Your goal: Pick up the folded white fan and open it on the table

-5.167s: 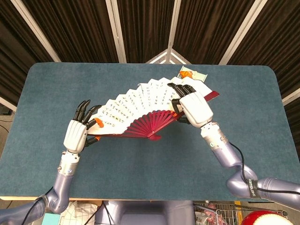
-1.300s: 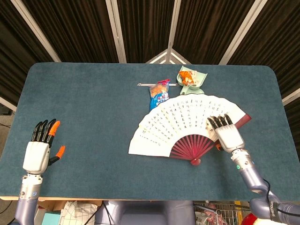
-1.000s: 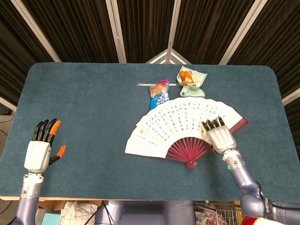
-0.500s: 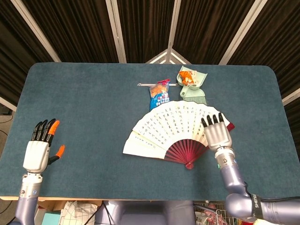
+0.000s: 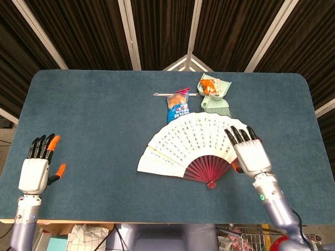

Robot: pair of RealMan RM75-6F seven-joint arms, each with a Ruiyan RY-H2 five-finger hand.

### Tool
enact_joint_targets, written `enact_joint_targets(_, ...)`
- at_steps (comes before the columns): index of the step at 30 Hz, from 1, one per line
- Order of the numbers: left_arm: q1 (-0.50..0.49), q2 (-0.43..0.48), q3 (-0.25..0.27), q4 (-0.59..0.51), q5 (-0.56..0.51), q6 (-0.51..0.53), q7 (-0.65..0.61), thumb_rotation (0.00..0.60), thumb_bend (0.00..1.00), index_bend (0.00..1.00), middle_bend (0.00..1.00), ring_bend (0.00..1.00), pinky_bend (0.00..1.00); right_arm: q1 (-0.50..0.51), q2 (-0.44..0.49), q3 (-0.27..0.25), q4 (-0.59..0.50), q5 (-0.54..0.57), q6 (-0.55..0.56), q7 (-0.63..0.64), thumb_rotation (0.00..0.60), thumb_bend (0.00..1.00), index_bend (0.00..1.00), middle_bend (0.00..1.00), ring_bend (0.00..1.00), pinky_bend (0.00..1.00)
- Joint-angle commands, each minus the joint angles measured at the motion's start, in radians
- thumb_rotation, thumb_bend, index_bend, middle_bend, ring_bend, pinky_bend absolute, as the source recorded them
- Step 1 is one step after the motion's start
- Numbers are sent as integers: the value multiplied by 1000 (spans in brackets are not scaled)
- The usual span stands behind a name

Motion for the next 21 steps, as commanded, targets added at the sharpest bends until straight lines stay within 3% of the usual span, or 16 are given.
enact_joint_targets(1, 33, 90, 21, -144, -59, -36, 90, 600, 455, 95, 39, 0, 36, -250, -57, -117, 185, -431, 209, 406, 600, 265, 40, 73, 140, 87)
enact_joint_targets(5, 56, 156, 34, -259, -109, -50, 170, 600, 456, 92, 38, 0, 36, -330, -116, -144, 327, -512, 314, 511, 600, 265, 41, 73, 140, 87)
enact_joint_targets(13, 78, 244, 40, -375, -183, -76, 219, 600, 455, 90, 34, 0, 36, -420, -188, -116, 522, -524, 428, 622, 600, 265, 65, 73, 140, 87)
enact_joint_targets(21, 83, 259, 46, -381, -172, -82, 220, 600, 455, 88, 33, 0, 36, -448, -196, -81, 553, -484, 432, 572, 600, 265, 64, 73, 140, 87)
